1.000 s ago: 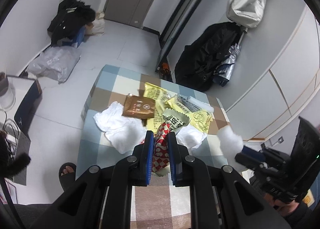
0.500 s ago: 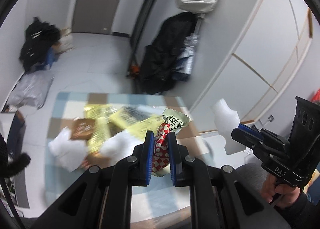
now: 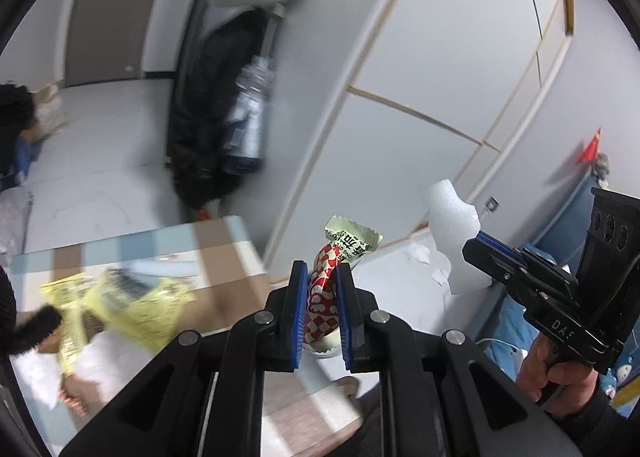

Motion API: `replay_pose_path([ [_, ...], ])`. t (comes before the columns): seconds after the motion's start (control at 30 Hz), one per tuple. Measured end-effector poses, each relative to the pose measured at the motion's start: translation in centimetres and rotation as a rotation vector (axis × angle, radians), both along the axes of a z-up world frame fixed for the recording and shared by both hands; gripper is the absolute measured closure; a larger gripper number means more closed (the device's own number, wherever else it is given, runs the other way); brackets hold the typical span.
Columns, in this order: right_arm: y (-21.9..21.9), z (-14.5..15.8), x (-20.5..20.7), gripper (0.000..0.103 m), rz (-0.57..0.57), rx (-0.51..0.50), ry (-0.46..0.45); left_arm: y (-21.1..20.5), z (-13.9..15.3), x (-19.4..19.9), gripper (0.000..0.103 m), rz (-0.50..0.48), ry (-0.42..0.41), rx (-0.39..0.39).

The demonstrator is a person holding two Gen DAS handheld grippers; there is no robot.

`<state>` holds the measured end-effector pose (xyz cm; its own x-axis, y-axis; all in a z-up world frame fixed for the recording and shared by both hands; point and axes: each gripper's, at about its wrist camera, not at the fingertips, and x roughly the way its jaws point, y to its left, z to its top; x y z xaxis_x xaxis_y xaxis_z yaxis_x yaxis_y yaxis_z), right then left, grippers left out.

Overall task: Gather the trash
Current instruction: 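Carry both items over the white bin and open both tools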

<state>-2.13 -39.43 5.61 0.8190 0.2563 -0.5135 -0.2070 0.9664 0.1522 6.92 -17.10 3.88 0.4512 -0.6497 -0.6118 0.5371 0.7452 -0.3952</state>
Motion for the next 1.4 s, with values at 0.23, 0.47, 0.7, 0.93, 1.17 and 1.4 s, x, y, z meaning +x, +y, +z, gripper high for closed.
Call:
replay_pose_path([
  [0.23,-8.2,-3.1,0.3,0.084,-0.181,0.062,0.079,-8.6,-2.5,1.7,0.093,-0.151,0.091,0.037],
  [0.47,-15.0,-9.7,1.9,0.084,-0.314,0.129,0.225,-15.4,-8.6,4.5,0.093,-0.224,0.25,0.127],
  [0.7,-18.4,-18.2,5.0,0.084,-0.335,0.242,0.39,-18.7,-15.0,7.2,0.093,-0.224,0.386,0.235],
  [0.93,-19.6,-25.9,8.2,0.084,-0.294,0.323,0.543,-21.0,-17.5,7.4,0.093,-0.213,0.447,0.301],
  [1.17,-19.3,-31.3,10.8,0.083,-0.267,0.385,0.658,-21.7,-19.8,8.1,0.093,-0.197,0.489,0.365],
  [1.4,-18.7,-33.5,12.2,0.081,-0.225,0.415,0.702,-22.3,-20.1,8.7,0.093,-0.185,0.504,0.367],
])
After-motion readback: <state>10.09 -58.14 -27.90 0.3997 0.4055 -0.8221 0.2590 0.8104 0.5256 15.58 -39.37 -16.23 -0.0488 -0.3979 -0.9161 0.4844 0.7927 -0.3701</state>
